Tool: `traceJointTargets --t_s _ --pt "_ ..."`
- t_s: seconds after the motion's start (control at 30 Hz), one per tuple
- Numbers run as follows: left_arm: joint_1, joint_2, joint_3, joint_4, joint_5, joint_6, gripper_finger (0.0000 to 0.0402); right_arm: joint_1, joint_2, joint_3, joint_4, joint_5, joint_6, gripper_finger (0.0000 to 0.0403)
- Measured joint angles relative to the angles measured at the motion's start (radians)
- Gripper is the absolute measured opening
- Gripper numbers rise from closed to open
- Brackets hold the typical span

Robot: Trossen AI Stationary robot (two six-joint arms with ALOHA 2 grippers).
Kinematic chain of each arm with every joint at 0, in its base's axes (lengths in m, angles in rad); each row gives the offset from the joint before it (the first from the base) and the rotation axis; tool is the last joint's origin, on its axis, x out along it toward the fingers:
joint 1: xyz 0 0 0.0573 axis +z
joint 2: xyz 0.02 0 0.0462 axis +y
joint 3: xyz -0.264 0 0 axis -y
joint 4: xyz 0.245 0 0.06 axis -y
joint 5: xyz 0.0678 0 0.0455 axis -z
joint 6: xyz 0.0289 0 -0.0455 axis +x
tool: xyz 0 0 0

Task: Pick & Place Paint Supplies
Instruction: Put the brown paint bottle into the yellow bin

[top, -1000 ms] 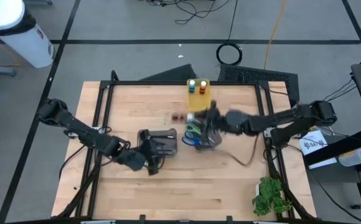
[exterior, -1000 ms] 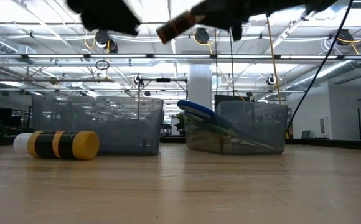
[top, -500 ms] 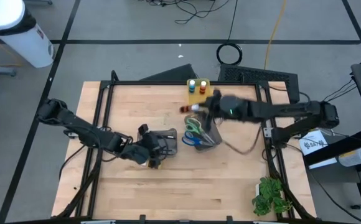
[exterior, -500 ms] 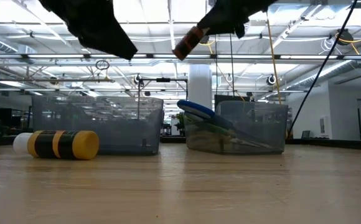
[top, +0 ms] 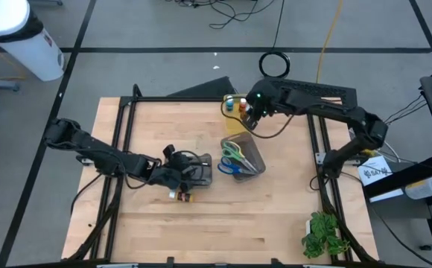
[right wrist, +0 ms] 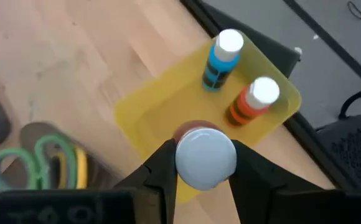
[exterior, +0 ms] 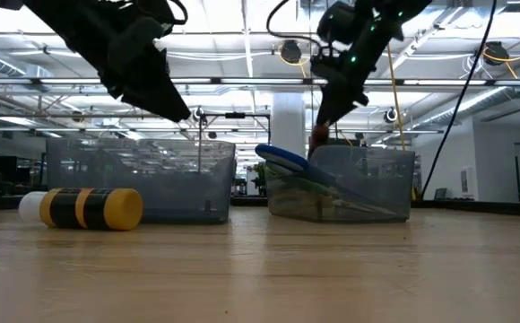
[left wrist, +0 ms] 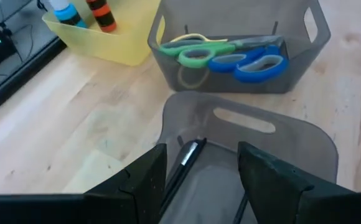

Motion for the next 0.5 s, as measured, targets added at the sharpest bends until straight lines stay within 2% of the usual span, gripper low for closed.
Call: traceJointTargets --t_s 0.5 --pt "0.007 0.000 0.000 0.007 0.032 0.004 0.0207 -0.011 0.193 0.001 -0.030 -0.050 -0.004 0.0103"
